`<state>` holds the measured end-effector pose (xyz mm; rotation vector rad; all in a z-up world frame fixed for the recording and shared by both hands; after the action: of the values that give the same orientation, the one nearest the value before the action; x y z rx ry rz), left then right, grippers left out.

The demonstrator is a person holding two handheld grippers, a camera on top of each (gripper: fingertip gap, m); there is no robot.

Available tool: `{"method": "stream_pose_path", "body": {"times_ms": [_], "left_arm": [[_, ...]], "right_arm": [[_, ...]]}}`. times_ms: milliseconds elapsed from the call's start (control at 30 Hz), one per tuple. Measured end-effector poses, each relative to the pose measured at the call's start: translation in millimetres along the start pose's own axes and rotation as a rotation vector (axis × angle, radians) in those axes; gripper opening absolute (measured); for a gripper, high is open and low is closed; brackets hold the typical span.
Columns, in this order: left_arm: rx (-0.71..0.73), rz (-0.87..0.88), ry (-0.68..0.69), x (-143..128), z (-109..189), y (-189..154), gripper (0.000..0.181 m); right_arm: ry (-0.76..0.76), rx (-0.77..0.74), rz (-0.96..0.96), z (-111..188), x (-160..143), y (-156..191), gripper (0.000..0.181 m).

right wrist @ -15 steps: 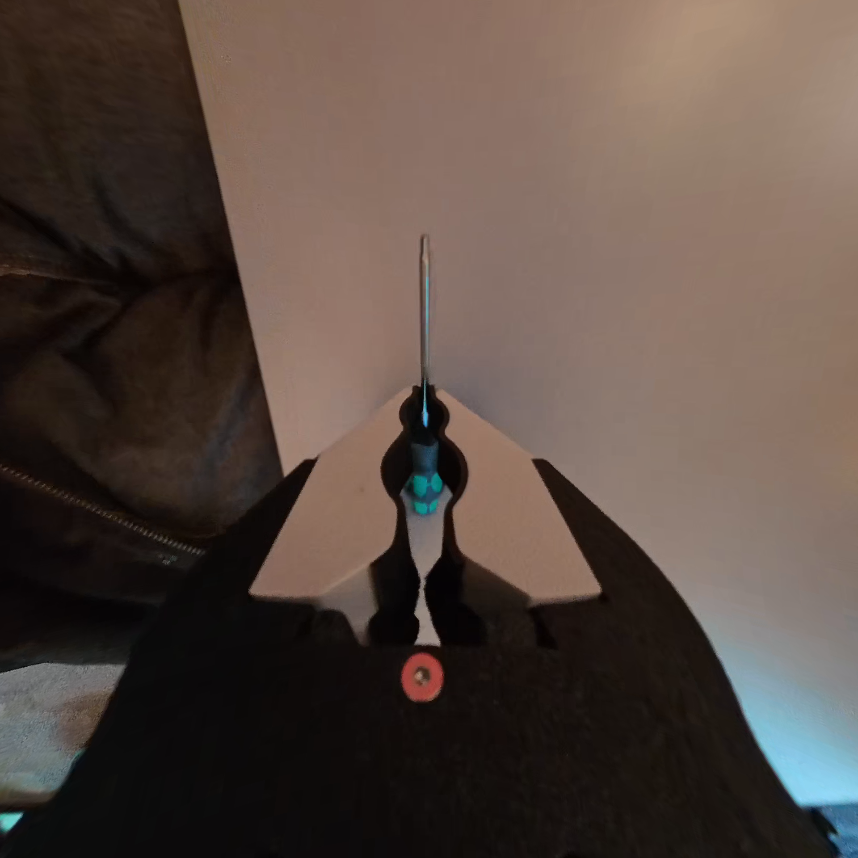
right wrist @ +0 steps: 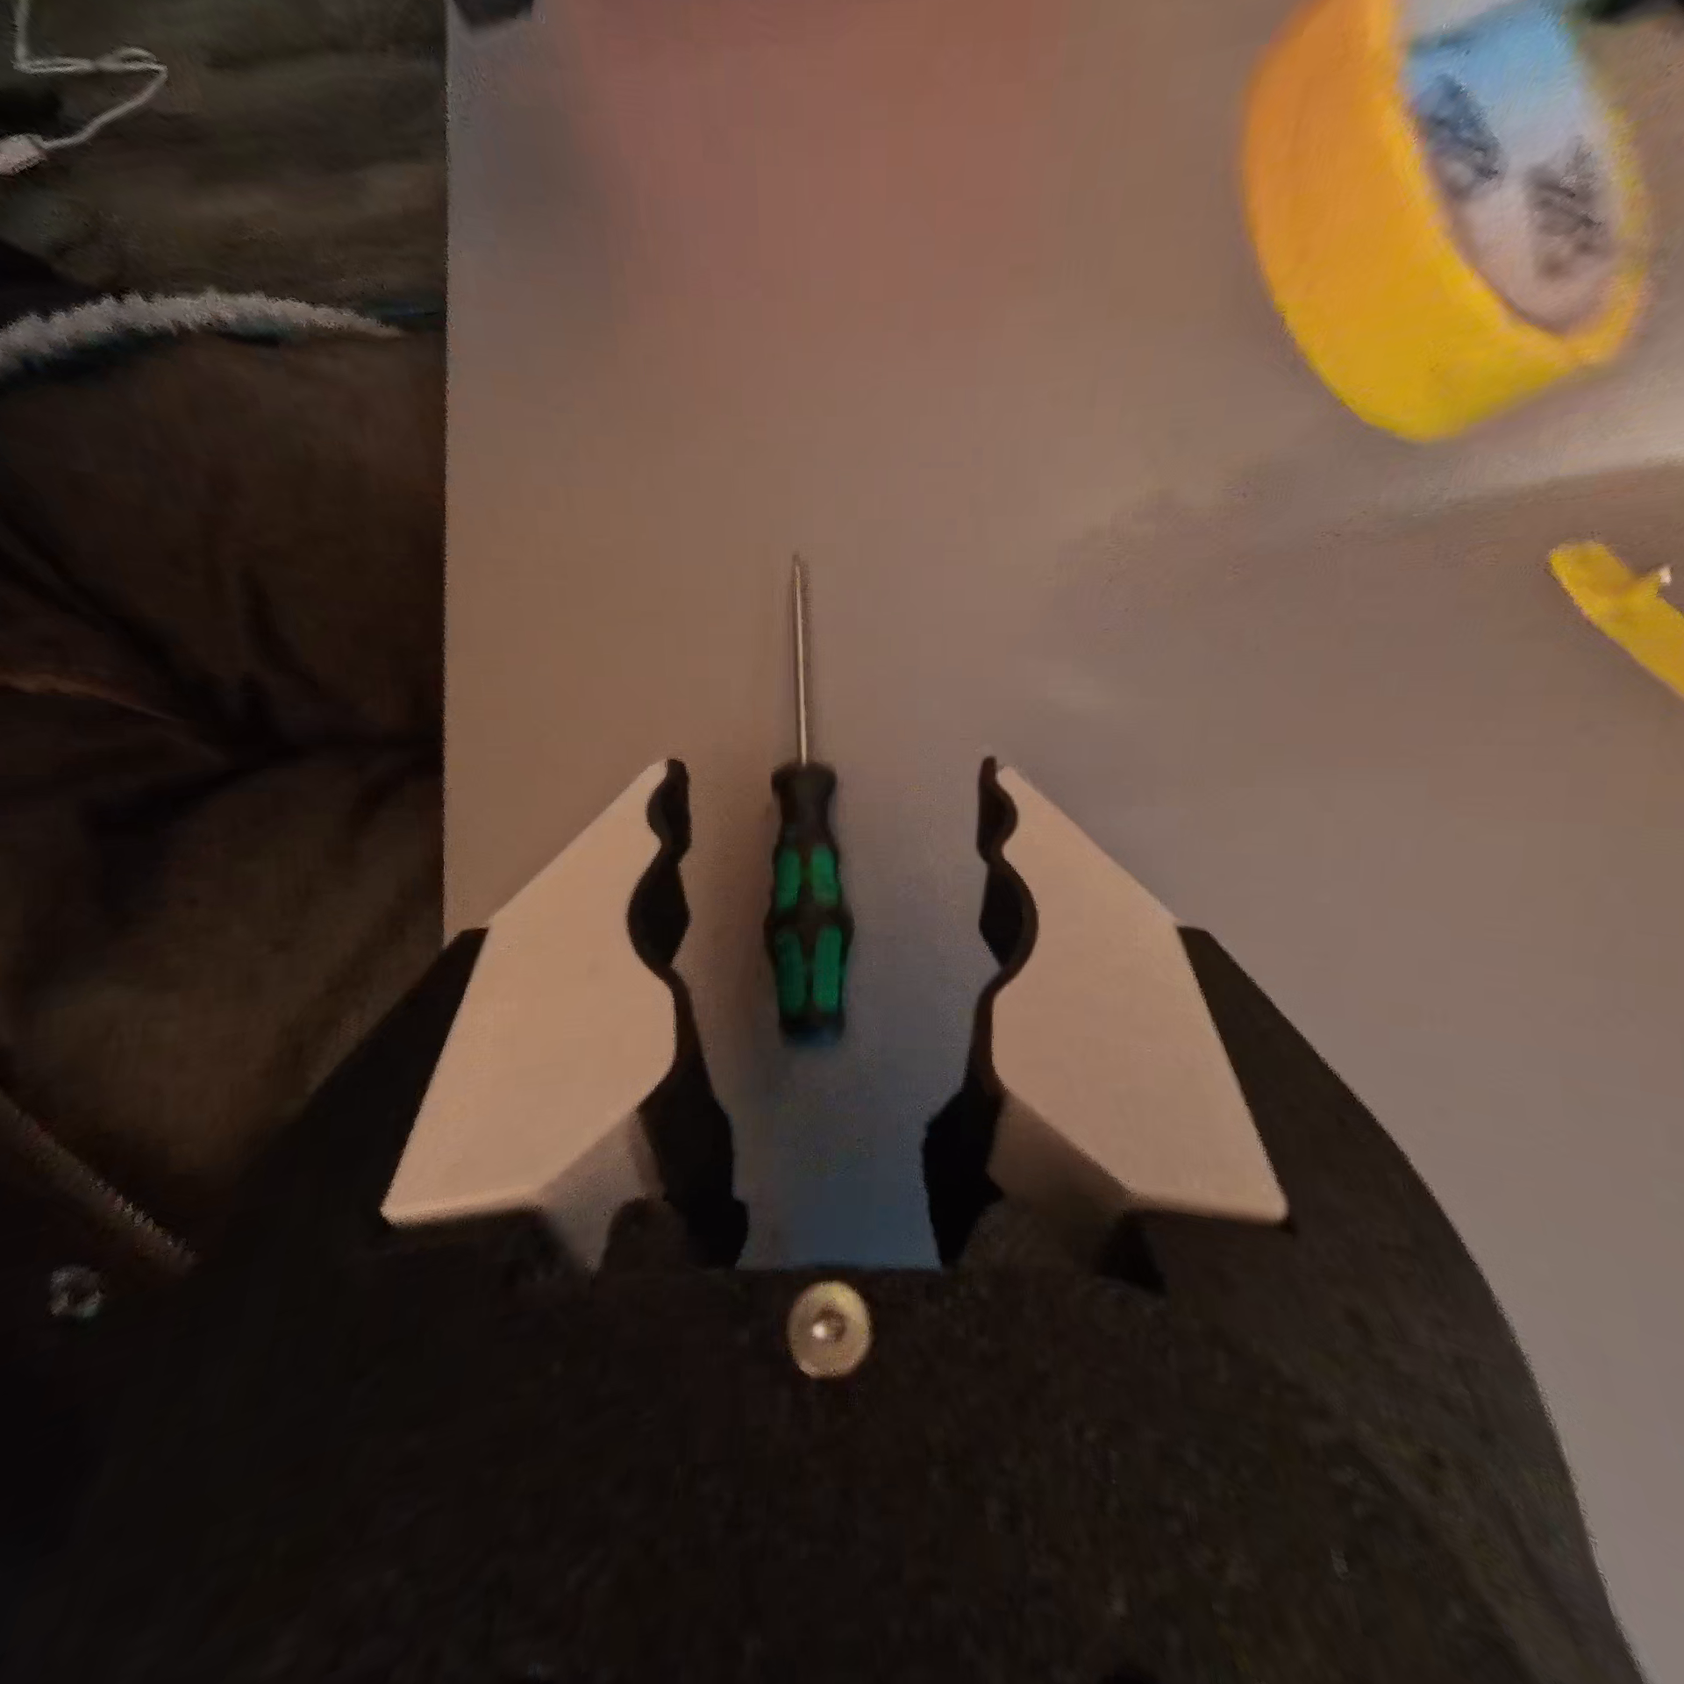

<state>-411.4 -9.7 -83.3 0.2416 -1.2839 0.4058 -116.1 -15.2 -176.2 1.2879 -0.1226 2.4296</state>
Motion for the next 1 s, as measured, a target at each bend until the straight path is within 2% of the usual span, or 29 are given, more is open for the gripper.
{"method": "stream_pose_path", "body": {"times_ms": [100, 200, 367, 433, 500, 600, 733, 867, 1000], "left_arm": [[-0.013, 0.024, 0.004, -1.1, -8.5, 3.4, 0.022], [-0.034, 0.046, 0.015, -3.5, -13.2, 2.7, 0.022], [-0.033, 0.012, 0.003, -3.0, -16.5, -0.7, 0.022], [-0.041, 0.000, -0.008, -1.6, -18.5, -1.5, 0.022], [-0.030, -0.028, 0.006, -4.4, -21.7, -0.2, 0.022], [-0.027, -0.064, 0.032, -11.1, -24.5, 1.1, 0.022], [-0.050, -0.048, 0.019, -10.4, -25.8, 2.0, 0.022], [-0.084, -0.057, 0.017, -8.6, -33.0, 3.3, 0.022], [-0.101, -0.076, 0.025, -10.5, -32.7, -1.5, 0.022]], "right_arm": [[0.047, -0.026, -0.026, 3.7, -23.5, 11.3, 0.068], [0.097, -0.046, -0.018, -3.9, -32.5, 17.0, 0.062], [0.094, -0.067, -0.056, -8.1, -32.4, 8.8, 0.040], [0.096, -0.076, -0.049, -7.9, -32.2, 8.7, 0.022], [0.086, -0.058, -0.033, -7.6, -30.8, 12.4, 0.022], [-0.042, 0.007, -0.078, 10.8, -8.2, 21.8, 0.021], [0.080, 0.008, -0.141, 44.7, 19.2, 26.2, 0.022], [0.130, -0.039, -0.165, 57.7, 35.1, 22.9, 0.022], [0.052, -0.029, -0.231, 65.0, 44.7, 34.0, 0.022]]}}
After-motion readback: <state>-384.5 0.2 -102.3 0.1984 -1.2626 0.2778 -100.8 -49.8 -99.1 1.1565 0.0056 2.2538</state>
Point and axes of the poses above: each gripper's, where its closed fingertips meet, z back along the fingers, x out of its top, y = z × x across the jaws, the point moved 6 cm from there along z, back along the fingers, and after that the axes turned 10 degrees about x, right-handed, at the moved point
